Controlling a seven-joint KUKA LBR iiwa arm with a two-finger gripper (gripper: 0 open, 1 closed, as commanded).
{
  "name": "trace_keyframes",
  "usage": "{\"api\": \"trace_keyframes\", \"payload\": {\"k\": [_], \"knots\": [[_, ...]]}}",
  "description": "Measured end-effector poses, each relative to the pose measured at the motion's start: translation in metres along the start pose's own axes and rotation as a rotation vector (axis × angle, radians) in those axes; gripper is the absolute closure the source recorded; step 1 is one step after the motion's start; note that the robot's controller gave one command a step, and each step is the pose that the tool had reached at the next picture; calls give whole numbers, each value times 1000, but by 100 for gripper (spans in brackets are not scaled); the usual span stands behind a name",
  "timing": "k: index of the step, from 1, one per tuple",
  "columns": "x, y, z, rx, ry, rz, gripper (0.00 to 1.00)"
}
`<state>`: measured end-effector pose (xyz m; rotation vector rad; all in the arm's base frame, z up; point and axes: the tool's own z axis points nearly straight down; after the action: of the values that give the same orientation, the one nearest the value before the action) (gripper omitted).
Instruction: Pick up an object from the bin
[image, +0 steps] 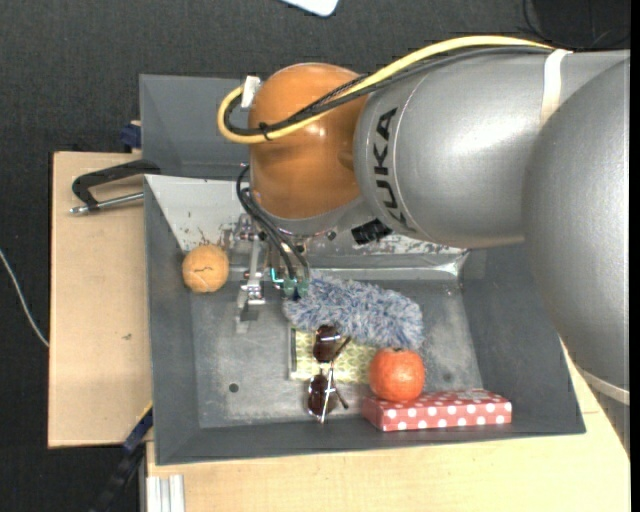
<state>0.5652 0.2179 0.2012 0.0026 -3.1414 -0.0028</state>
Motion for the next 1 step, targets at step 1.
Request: {"api": "trace_keyframes", "payload": {"k": [1], "knots": [[-1, -1, -1, -1, -2, 2, 0]]}}
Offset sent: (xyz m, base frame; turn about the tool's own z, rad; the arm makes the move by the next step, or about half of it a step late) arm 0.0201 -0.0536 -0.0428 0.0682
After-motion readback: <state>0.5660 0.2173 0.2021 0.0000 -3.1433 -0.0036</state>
